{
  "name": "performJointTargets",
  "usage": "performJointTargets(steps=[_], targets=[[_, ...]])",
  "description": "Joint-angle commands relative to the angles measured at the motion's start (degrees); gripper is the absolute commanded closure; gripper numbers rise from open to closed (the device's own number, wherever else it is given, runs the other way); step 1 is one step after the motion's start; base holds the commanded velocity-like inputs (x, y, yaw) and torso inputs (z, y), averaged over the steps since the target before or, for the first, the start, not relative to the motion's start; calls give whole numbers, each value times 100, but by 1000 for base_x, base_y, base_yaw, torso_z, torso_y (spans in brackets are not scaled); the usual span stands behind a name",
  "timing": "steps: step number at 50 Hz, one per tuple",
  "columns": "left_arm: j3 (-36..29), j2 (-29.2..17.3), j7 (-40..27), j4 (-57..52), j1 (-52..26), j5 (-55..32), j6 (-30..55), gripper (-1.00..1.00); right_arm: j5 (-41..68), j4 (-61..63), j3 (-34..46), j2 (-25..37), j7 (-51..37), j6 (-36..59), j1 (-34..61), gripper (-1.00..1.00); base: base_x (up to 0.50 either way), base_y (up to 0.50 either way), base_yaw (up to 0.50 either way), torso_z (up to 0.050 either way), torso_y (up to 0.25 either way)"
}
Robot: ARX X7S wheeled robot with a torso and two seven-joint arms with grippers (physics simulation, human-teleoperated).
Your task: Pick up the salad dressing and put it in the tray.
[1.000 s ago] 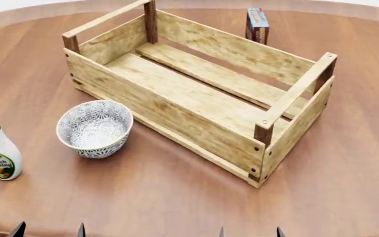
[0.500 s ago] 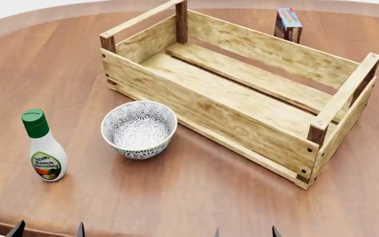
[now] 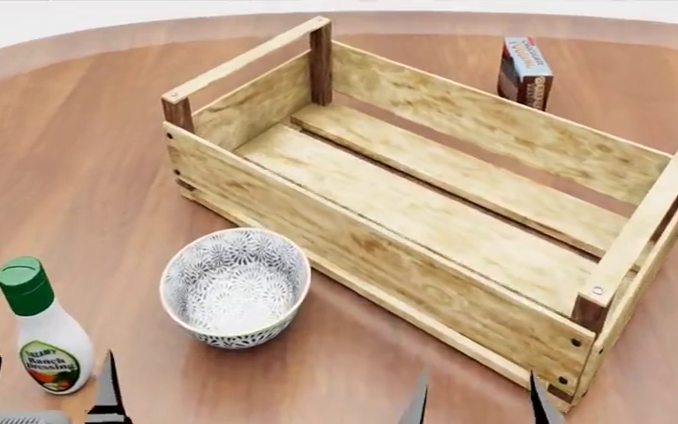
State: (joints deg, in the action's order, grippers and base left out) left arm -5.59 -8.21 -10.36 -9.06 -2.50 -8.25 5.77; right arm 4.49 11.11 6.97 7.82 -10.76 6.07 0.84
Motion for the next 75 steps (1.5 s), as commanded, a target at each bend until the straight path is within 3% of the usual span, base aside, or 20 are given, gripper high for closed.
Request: performJointTargets(steps=[1, 13, 34, 37, 44, 75], targets=[[197, -255, -178, -1520, -115, -338, 914, -100, 16, 1293, -242, 165, -355, 808, 114, -100, 500, 0, 0, 0, 0], [232, -417, -307, -2141, -110, -479, 1155, -100, 94, 2105, -367, 337, -457, 1413, 193, -100, 500, 0, 0, 0, 0], [132, -526, -442, -2066, -116, -454, 1000, -100, 174, 2034, -347, 406, -510, 1350, 175, -100, 500, 0, 0, 0, 1], [119, -539, -454, -2053, -122, -462, 991, -100, 148, 1912, -356, 384, -502, 890, 76, -100, 0, 0, 0, 0, 0], [81, -577, -484, -2037, -120, -439, 934, -100, 145, 1949, -285, 455, -456, 825, 41, -100, 0, 0, 0, 0, 0], [12, -674, -606, -1992, -128, -497, 873, -100, 287, 1904, -183, 621, -506, 538, -72, -100, 0, 0, 500, 0, 0]])
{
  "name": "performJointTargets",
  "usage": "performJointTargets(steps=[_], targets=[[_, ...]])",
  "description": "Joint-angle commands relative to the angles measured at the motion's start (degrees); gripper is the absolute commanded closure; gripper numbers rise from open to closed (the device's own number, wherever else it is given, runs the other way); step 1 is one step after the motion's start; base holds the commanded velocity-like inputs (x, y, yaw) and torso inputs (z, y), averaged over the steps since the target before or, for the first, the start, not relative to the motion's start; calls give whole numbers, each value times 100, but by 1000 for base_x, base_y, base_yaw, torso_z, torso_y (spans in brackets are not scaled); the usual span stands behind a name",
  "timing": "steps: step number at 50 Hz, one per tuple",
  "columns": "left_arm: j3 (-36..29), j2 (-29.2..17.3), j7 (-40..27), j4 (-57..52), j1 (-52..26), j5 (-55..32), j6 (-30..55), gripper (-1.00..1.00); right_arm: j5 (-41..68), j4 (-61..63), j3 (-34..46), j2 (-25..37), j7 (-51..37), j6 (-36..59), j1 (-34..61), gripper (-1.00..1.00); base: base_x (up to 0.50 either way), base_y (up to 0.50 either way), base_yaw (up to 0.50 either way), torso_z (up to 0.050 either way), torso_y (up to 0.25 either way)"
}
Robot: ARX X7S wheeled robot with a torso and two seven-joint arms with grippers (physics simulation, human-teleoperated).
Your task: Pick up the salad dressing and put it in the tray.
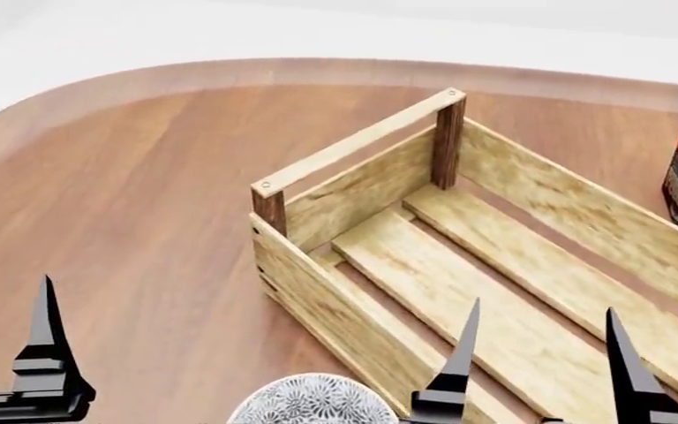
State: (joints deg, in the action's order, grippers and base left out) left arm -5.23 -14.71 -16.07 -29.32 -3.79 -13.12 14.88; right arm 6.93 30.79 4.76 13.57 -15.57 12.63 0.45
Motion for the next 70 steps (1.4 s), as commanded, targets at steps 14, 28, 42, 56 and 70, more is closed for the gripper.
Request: performJointTargets(steps=[14, 28, 42, 56, 70], targets=[[-31, -56, -69, 45, 20, -35, -69, -100, 73, -117, 106, 98, -69, -179, -28, -100, 0, 0, 500, 0, 0], [-55, -84, -101, 48, 30, -52, -95, -100, 102, -115, 158, 152, -116, -215, -52, -100, 0, 0, 500, 0, 0], [-78, -111, -131, 53, 23, -75, -105, -100, 140, -89, 201, 204, -160, -202, -51, -100, 0, 0, 500, 0, 0], [-111, -143, -164, 50, 8, -89, -103, -100, 166, -134, 233, 239, -198, -200, -14, -100, 0, 0, 500, 0, 0], [-124, -178, -197, 58, -29, -119, -84, -100, 395, -10, 476, 455, -7, 703, 151, -100, 0, 0, 143, 0, 0]])
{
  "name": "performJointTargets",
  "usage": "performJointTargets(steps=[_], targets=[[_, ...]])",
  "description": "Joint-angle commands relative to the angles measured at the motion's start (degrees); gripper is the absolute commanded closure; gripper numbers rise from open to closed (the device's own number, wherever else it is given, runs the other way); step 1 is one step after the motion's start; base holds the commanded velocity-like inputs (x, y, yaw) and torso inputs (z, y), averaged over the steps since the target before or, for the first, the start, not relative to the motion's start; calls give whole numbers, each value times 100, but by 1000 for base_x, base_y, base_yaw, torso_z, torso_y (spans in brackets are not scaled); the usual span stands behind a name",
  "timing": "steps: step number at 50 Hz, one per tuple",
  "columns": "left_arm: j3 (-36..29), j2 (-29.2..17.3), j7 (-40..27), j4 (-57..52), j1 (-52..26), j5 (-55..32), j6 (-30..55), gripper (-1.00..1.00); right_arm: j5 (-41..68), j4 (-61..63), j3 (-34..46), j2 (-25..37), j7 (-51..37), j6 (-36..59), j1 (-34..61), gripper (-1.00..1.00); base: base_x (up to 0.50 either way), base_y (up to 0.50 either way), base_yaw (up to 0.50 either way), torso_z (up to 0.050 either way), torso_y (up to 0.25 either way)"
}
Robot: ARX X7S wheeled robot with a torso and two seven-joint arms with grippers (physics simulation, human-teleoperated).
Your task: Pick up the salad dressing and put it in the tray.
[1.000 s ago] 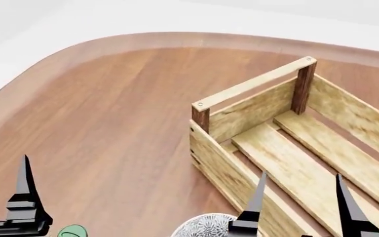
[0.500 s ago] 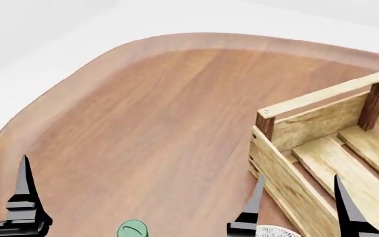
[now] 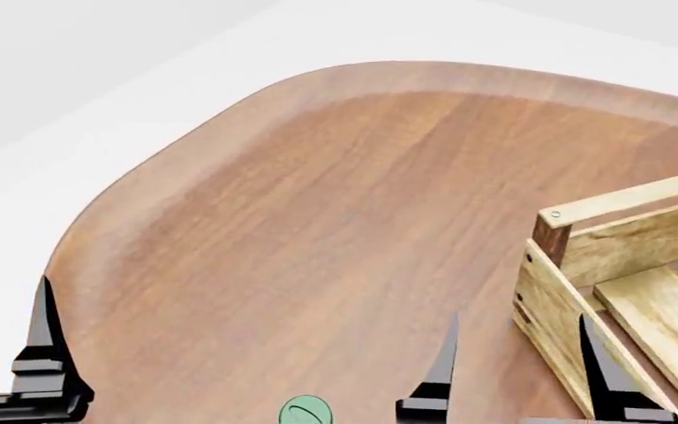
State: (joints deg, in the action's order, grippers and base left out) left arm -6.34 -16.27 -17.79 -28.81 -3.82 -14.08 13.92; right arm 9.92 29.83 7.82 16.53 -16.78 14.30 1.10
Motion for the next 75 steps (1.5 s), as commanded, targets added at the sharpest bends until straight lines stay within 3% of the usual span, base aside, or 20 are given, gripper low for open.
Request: performJointTargets(steps=[1, 12, 31, 75], targets=[[-15, -25, -29, 6, -31, -22, 17, -100, 169, 98, 238, 246, 220, 798, 136, -100, 0, 0, 0, 0, 0], [-40, -48, -61, -4, -67, -35, 51, -100, 740, 238, 432, 796, 977, 1497, 59, -100, 0, 0, 0, 0, 0], [-82, -69, -97, 49, -20, -45, -23, -100, 722, 141, 950, 1351, 1861, 880, -389, -100, 0, 0, 0, 0, 0], [-154, -146, -167, 113, -14, -77, -125, -100, 402, -1151, 1926, 683, 2222, 893, 437, -100, 0, 0, 0, 0, 0]])
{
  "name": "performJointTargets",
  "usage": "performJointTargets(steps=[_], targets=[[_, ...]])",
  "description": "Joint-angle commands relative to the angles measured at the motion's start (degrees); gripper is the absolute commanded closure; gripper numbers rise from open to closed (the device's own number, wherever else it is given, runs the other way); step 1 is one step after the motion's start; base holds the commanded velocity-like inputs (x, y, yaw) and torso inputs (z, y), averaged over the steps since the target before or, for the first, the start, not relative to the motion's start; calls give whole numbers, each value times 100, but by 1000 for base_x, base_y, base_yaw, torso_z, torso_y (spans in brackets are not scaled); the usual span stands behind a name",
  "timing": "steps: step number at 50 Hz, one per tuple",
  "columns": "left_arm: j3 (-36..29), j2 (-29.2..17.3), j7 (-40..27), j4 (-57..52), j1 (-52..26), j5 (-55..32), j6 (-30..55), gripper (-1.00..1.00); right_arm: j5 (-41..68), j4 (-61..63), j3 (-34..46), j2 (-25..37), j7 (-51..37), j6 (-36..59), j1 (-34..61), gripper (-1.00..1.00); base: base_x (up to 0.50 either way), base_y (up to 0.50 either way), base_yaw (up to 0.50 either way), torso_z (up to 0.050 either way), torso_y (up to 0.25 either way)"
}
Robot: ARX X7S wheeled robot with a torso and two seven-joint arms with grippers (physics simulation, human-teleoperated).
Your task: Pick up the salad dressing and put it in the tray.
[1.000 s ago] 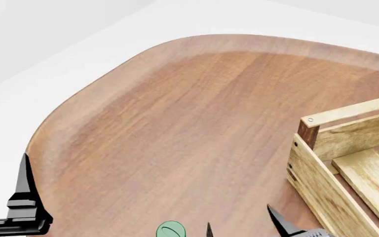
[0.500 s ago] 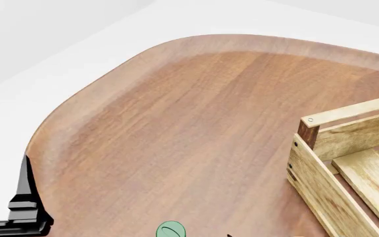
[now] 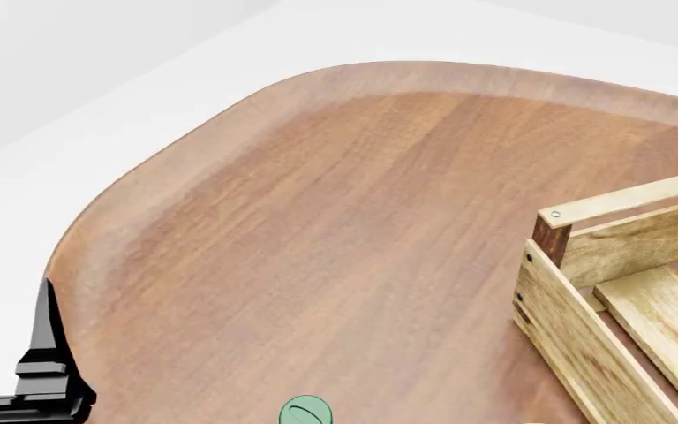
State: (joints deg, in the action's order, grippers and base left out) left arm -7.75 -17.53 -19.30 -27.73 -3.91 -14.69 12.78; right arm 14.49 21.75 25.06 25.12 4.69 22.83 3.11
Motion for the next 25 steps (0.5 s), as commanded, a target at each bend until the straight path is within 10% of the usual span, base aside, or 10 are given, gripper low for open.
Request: performJointTargets(steps=[1, 25], targets=[[-15, -20, -17, 12, -6, -17, -16, -100, -58, -372, 209, -188, 77, 39, 253, -100, 0, 0, 0, 0, 0], [-40, -74, -44, 13, -33, -61, -24, -100, -152, -1590, 270, -597, 59, 32, 976, -100, 0, 0, 0, 0, 0]])
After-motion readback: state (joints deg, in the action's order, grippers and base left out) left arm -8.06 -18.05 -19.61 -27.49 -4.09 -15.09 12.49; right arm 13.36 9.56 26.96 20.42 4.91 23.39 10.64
